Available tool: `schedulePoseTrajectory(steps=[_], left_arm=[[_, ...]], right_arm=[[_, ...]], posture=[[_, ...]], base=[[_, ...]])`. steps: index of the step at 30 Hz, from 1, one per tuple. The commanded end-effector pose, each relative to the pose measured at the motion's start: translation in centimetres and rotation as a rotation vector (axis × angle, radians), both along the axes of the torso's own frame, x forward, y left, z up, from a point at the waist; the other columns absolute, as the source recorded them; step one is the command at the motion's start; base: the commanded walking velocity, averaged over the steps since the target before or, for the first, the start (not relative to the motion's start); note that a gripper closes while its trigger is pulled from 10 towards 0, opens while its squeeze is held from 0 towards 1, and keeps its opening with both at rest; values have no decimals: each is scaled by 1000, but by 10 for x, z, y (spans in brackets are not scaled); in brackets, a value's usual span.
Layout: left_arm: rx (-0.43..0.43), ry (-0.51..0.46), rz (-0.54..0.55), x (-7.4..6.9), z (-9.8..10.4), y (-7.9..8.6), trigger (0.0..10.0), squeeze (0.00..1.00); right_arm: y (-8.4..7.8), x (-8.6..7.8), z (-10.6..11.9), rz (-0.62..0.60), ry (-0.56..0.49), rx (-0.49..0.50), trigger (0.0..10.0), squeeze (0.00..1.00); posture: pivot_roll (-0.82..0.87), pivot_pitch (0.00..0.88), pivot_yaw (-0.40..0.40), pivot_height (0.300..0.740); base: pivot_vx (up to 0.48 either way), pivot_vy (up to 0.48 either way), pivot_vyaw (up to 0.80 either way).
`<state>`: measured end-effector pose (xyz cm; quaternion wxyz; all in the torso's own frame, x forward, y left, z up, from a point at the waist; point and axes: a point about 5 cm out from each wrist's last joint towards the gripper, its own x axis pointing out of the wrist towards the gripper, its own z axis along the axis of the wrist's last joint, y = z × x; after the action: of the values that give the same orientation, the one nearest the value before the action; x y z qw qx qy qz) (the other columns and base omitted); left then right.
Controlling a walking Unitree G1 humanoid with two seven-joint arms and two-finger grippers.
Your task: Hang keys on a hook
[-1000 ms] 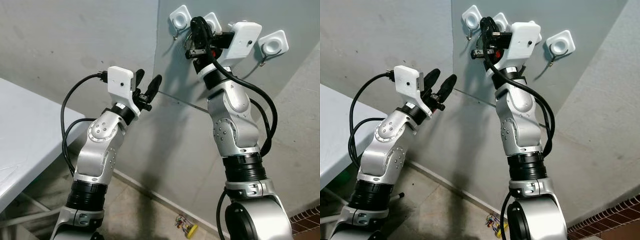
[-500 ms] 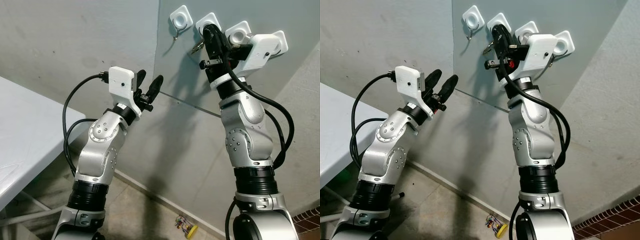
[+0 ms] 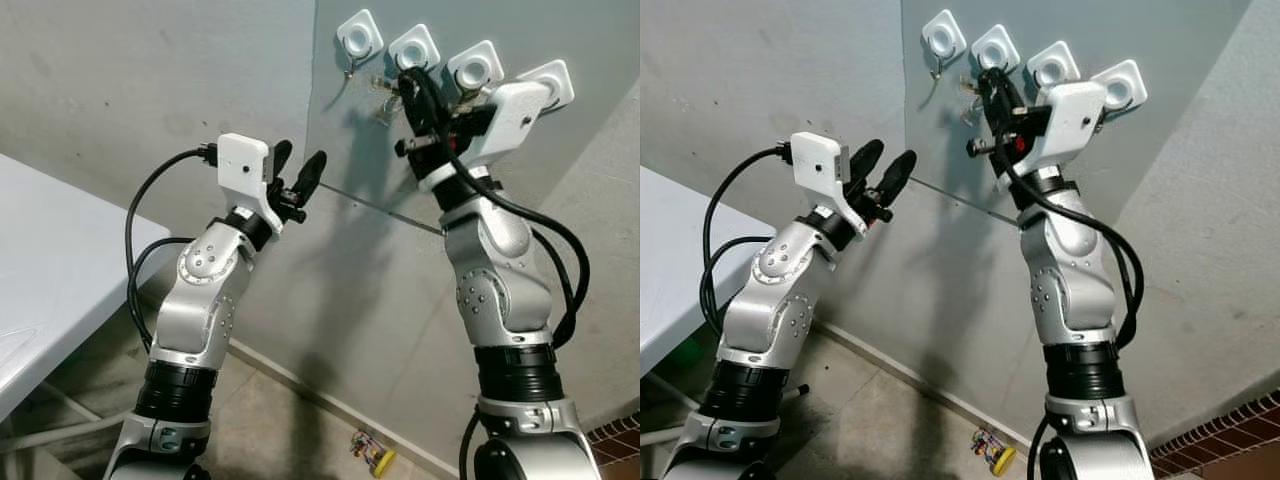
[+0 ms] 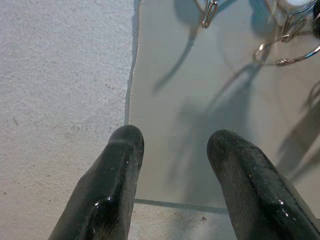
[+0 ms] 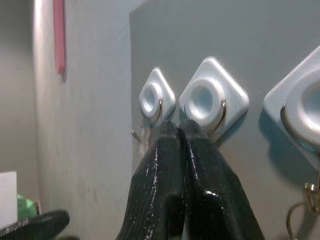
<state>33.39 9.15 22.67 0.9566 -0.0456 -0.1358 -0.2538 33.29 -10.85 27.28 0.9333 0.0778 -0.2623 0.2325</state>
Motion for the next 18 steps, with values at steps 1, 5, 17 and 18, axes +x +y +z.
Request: schedulePoseTrajectory(steps=[1,5,17,18], left_arm=[[-3,-20,-1,-1,6,0,10000,0],[-1,-18,-3,-1,6,-1,10000,0],[-2,-18,0,-1,6,0,10000,0],[-2,-18,0,-1,6,0,10000,0]], right_arm=[[0,-3,1,10,-5,-17,10000,0],[-2,-3,-2,1,5,-24,10000,0],[-3,-3,-2,-1,15,-7,10000,1000],[-3,-3,-2,-1,15,-7,10000,1000]], posture=[[-156,67,-60,740],[-159,70,-57,740],[-157,68,-58,740],[-157,68,-58,740]], base=[[0,0,0],[0,0,0],[0,0,0],[0,0,0]])
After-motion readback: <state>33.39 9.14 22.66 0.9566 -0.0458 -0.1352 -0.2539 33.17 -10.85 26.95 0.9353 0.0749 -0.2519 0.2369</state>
